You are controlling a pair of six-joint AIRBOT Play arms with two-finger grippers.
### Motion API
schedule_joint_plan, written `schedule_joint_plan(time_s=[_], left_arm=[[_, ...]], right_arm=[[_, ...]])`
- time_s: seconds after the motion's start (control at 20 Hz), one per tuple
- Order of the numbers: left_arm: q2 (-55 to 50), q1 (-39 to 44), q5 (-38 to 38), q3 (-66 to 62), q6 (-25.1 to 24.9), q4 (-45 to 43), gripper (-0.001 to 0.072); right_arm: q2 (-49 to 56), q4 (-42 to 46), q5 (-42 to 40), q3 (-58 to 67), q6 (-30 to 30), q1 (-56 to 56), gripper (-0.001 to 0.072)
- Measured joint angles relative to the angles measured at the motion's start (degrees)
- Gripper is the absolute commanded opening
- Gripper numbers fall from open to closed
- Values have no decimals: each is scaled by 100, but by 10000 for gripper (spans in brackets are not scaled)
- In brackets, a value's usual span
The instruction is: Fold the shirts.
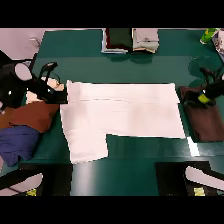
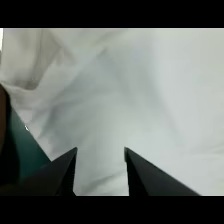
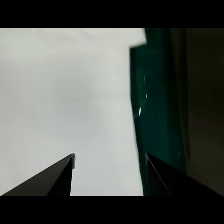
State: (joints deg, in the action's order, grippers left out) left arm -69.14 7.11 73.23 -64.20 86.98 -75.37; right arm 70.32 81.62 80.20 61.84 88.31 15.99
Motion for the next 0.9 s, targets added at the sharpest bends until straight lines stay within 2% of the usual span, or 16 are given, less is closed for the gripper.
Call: schedule_joint_plan(time_s=[0.25, 0.45, 0.5, 0.55, 0.6, 0.65, 0.75, 0.9], left_arm=[[546, 415, -197, 811, 170, 63, 359], [649, 651, -380, 986, 234, 105, 359], [658, 680, -404, 1005, 240, 114, 359], [667, 697, -420, 1016, 254, 129, 359], [671, 717, -433, 1027, 254, 144, 359], [675, 726, -433, 1032, 254, 149, 359], [680, 741, -415, 1040, 258, 149, 359], [695, 743, -133, 1056, 317, -9, 360]], right_arm=[[-717, 188, -79, -1687, -26, 442, 518], [-940, 192, -363, -2441, -24, 330, 516], [-964, 197, -422, -2544, -15, 269, 496], [-986, 203, -468, -2621, 2, 192, 465], [-1005, 210, -501, -2664, 33, 122, 400], [-1010, 247, -531, -2697, 76, 46, 299], [-1021, 190, -664, -2719, 107, -105, 16], [-1019, 184, -815, -2651, 136, -293, 18]])
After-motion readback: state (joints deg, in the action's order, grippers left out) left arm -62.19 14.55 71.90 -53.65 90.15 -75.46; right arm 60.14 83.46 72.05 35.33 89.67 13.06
